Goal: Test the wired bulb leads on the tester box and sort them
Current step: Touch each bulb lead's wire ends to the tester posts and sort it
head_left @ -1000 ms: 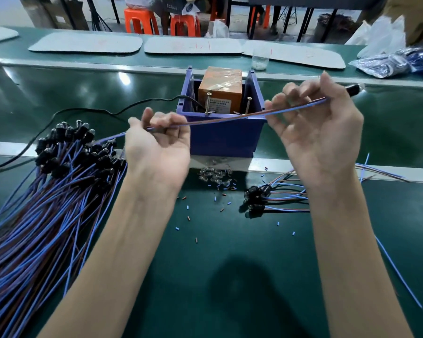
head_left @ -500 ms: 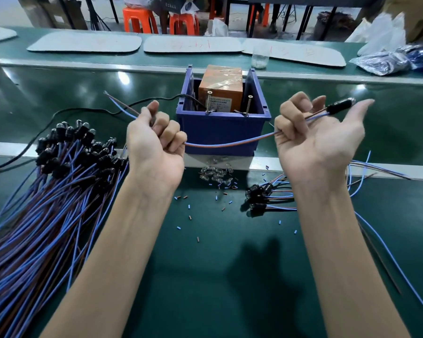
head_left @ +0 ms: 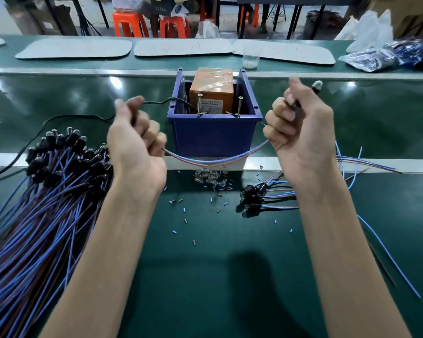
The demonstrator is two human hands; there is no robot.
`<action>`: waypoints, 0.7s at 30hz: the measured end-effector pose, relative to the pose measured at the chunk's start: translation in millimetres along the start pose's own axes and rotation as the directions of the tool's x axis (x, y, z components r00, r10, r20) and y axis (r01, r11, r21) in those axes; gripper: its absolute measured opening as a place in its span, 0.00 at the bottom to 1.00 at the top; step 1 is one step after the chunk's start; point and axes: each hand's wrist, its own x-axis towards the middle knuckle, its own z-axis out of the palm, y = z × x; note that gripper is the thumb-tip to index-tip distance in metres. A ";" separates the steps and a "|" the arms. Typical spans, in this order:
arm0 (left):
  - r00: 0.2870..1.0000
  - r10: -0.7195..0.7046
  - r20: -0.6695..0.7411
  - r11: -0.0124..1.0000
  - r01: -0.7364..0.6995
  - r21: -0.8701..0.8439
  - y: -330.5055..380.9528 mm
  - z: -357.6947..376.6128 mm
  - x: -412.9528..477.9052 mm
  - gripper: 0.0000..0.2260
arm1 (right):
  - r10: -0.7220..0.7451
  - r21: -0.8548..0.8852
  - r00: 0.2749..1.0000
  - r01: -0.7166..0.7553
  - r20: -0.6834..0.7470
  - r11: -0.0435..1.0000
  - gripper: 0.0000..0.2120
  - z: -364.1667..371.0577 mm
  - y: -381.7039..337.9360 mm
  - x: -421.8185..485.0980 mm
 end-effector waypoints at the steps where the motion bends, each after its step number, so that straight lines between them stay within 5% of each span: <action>1: 0.995 -0.019 0.099 0.997 0.012 0.075 -2.9 1.9 -2.3 0.16 | -0.012 -0.061 1.000 0.011 -0.014 0.998 0.17 0.1 -0.3 -0.1; 5: 0.915 -0.106 0.390 0.914 -0.065 0.401 -19.6 9.0 -16.4 0.11 | -0.066 -0.243 0.997 0.053 -0.047 0.969 0.15 -0.2 0.5 -1.8; 8: 0.850 -0.185 0.492 0.877 -0.083 0.473 -32.3 12.4 -26.1 0.11 | -0.077 -0.267 0.997 0.074 -0.001 0.961 0.09 -2.1 0.4 -2.5; 21: 0.852 -0.121 0.510 0.704 -0.288 0.649 -41.2 9.0 -29.2 0.10 | -0.066 -0.266 0.998 0.069 0.023 0.961 0.04 -15.8 -7.0 2.5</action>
